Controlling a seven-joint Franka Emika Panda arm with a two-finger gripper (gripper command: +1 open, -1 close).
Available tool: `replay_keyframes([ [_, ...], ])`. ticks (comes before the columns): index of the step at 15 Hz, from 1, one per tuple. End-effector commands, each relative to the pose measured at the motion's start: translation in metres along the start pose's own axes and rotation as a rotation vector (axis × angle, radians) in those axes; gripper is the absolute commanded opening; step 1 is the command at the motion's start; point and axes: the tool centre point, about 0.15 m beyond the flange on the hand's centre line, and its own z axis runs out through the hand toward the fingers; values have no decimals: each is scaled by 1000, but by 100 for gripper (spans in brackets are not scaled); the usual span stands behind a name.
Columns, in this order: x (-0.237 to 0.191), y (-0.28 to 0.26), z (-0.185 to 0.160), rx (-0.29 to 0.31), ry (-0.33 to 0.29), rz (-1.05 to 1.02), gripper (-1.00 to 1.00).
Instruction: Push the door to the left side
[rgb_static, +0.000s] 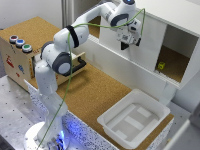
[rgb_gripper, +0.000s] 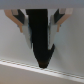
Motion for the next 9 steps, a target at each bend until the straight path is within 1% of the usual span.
replay_keyframes([
  [1,16,-75,9,-127,68,82,-100],
  [3,24,-99,18,-132,63,110,-100],
  [6,37,-136,24,-171,52,130,-100],
  [9,49,-167,30,-180,49,137,-100],
])
